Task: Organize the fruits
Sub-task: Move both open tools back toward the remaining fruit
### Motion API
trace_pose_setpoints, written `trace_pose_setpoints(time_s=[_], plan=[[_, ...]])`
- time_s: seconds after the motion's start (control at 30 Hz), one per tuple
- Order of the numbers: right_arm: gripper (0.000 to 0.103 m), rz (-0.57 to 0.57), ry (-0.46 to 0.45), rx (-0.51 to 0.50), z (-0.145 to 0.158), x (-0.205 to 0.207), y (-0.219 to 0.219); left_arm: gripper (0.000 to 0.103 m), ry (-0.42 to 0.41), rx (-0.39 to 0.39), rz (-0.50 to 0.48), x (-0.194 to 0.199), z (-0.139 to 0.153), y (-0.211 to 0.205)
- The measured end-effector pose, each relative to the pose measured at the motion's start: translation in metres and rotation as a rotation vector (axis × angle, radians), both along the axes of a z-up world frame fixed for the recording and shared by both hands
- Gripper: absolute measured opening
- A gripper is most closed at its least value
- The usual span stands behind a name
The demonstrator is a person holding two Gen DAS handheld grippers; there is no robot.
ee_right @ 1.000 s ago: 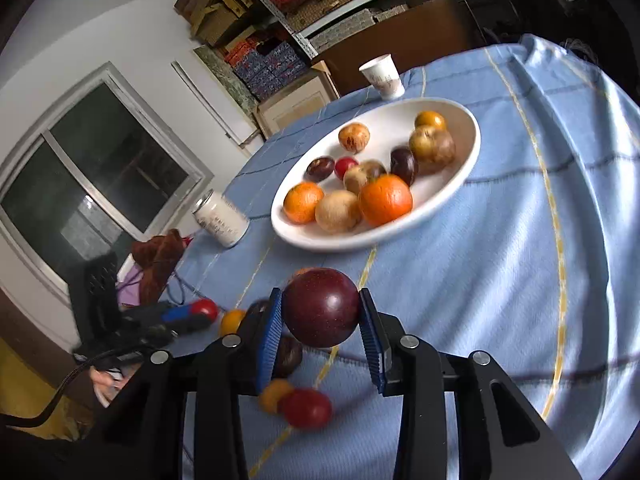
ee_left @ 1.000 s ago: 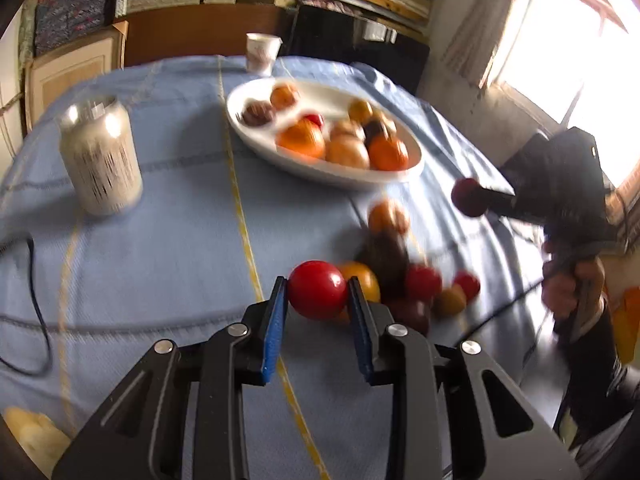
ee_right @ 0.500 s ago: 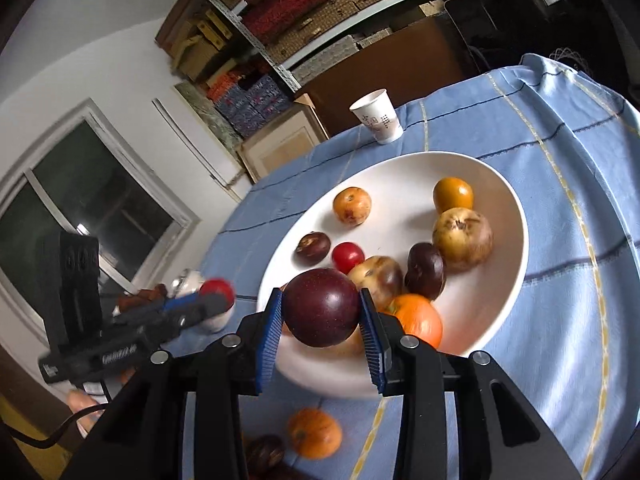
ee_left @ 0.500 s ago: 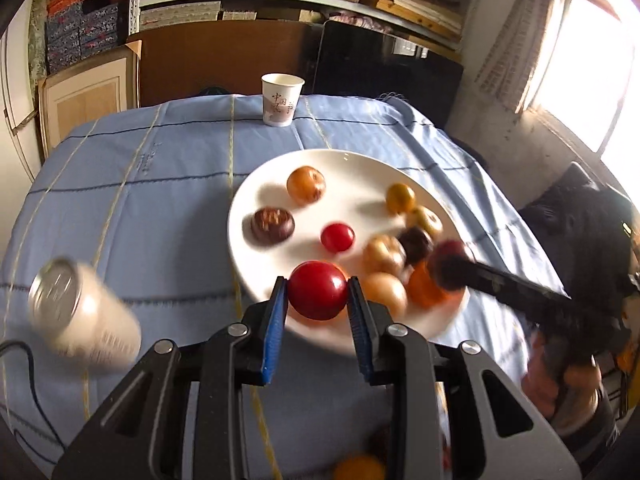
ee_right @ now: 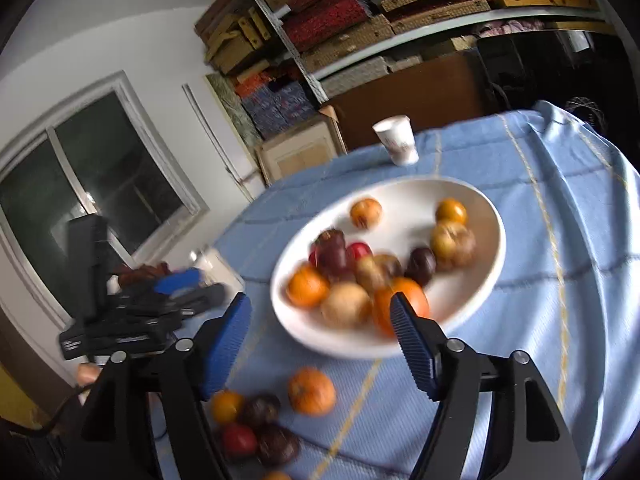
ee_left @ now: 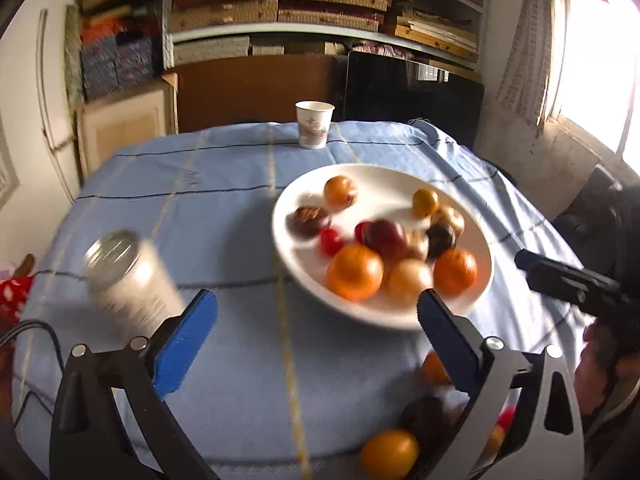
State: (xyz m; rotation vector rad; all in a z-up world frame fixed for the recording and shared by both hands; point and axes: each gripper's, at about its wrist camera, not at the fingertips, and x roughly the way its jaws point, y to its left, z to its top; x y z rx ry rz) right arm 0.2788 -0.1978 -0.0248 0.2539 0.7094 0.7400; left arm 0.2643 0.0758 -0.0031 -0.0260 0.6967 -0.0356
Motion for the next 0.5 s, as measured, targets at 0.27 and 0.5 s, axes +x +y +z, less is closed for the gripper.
trace_pose_setpoints(time_s=[0.27, 0.5], plan=[[0.073, 0.045, 0.014, -0.099, -0.013, -0.017, 0.007, 0.099, 0.079, -0.052, 0.079, -0.038, -0.028, 0.027], [0.073, 0.237, -0.004, -0.205, -0.018, -0.038, 0.017, 0.099, 0.061, -0.071, 0.131, -0.051, -0.025, 0.041]])
